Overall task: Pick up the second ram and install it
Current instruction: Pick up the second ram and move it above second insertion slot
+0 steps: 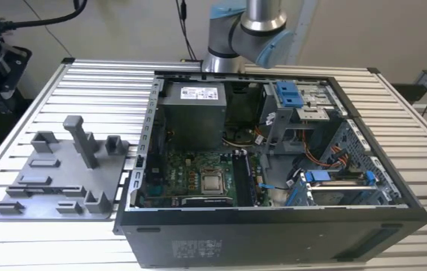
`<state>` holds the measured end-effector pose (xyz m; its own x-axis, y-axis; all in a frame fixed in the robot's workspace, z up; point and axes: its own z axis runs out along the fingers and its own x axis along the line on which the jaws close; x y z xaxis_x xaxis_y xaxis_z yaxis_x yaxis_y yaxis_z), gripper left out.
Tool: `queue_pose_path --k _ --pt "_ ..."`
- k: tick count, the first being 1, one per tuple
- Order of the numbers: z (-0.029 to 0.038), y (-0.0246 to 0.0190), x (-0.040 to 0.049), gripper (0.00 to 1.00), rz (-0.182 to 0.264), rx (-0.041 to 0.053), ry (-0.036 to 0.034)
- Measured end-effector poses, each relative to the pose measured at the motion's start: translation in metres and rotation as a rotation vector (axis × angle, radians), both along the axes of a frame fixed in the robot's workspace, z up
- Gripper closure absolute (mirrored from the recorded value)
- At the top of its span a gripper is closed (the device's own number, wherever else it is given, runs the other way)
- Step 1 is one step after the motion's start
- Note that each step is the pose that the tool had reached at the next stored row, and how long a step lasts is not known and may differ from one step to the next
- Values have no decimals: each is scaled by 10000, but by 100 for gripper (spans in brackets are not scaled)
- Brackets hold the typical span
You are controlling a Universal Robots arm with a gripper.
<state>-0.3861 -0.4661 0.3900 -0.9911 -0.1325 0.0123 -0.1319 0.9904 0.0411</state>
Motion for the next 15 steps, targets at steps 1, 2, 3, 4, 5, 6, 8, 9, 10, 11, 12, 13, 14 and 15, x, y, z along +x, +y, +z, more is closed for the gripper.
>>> queue_pose_path --k 1,2,3,4,5,6,8,9,10,11,12,13,14,15 --pt "0 0 0 89 186 -4 1" --pt "1 0 0 89 366 -9 1" --pt "0 0 0 89 546 -14 1" --pt "1 0 0 89 722 -19 1" --pt "0 0 0 89 902 -25 1" --pt "1 0 0 89 1082 -31 1" --pt "0 0 0 89 1442 -45 1" --pt "1 0 0 89 1632 -54 1" --pt "1 0 0 89 1813 -64 2" --pt "0 0 0 89 1989 -75 2" --pt "0 0 0 89 2168 -87 3" --pt "0 0 0 89 2345 -101 3" --pt "0 0 -1 89 2528 -115 4" --pt "0 0 -1 89 2708 -129 5"
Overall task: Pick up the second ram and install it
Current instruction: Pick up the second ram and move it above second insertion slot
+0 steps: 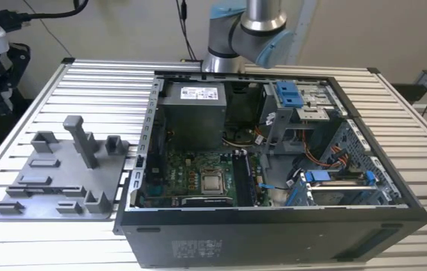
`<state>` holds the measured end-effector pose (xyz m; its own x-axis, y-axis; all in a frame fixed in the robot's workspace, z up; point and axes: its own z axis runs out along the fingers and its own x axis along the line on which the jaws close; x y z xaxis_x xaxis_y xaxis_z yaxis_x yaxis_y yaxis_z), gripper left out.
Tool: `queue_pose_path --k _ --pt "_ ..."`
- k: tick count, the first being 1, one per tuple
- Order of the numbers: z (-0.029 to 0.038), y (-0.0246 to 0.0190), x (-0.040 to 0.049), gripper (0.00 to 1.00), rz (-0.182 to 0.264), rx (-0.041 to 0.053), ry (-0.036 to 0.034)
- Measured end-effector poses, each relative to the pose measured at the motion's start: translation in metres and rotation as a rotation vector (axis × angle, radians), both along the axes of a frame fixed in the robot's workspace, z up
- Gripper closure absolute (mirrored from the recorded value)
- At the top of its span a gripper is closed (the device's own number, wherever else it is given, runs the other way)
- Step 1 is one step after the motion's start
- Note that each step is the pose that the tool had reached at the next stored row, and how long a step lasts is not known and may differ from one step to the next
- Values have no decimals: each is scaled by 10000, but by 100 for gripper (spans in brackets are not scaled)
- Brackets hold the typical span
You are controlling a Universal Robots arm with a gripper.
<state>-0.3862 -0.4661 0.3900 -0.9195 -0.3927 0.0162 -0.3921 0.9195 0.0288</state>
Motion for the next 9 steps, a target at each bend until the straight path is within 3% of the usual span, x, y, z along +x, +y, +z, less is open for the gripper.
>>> queue_pose_path --k 9 --pt "-1 0 -2 89 1621 -125 0"
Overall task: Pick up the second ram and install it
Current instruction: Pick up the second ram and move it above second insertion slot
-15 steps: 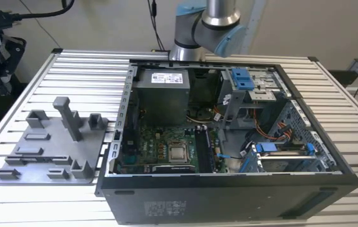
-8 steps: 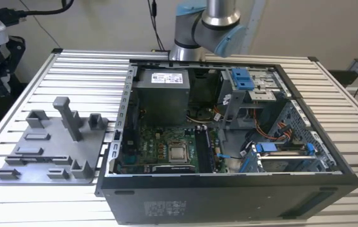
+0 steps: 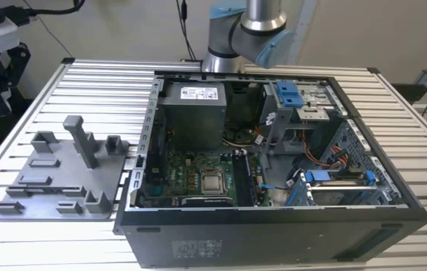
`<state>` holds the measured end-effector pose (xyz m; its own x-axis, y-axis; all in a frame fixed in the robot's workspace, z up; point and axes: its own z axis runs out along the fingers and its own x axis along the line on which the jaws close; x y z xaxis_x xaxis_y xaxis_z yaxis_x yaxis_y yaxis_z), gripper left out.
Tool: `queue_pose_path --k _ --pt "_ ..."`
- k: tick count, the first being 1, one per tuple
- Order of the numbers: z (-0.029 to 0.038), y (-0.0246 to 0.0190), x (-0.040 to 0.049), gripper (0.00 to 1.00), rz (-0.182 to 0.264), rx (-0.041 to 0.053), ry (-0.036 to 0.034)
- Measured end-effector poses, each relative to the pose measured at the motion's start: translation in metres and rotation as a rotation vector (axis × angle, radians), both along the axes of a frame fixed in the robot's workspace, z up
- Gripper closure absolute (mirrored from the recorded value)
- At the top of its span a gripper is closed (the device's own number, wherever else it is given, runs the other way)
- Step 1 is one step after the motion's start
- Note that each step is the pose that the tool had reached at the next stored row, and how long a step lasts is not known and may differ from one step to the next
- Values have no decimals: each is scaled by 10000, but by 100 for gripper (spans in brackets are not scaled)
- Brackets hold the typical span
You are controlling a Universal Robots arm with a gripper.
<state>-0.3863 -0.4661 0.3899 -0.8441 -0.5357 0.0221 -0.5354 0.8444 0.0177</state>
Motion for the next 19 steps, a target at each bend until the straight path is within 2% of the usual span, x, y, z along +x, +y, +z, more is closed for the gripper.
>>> queue_pose_path --k 19 --pt "-6 0 -9 89 3426 -339 -2"
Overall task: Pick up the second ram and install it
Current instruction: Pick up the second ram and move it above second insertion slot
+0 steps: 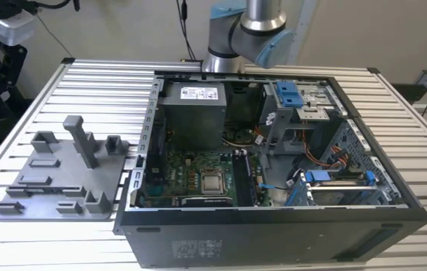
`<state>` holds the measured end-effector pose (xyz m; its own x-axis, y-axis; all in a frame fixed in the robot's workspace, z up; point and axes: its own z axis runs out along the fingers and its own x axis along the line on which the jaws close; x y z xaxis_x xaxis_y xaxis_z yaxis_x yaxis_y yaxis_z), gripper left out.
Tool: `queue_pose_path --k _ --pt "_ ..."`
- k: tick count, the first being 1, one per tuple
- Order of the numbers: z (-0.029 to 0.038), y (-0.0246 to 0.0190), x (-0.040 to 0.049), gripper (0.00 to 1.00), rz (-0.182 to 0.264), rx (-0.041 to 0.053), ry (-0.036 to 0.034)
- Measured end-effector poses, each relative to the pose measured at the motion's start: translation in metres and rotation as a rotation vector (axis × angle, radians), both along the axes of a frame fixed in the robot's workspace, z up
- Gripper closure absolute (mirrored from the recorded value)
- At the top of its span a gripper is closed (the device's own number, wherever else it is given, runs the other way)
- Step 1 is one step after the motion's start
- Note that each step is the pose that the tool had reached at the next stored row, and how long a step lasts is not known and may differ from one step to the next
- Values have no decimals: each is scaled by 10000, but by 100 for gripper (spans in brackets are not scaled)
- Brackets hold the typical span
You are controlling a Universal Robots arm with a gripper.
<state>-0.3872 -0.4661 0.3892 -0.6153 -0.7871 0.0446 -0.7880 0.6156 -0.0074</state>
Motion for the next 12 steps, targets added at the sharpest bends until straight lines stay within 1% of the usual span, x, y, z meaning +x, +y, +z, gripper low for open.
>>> queue_pose_path --k 12 --pt "-3 0 -2 89 2186 -136 0"
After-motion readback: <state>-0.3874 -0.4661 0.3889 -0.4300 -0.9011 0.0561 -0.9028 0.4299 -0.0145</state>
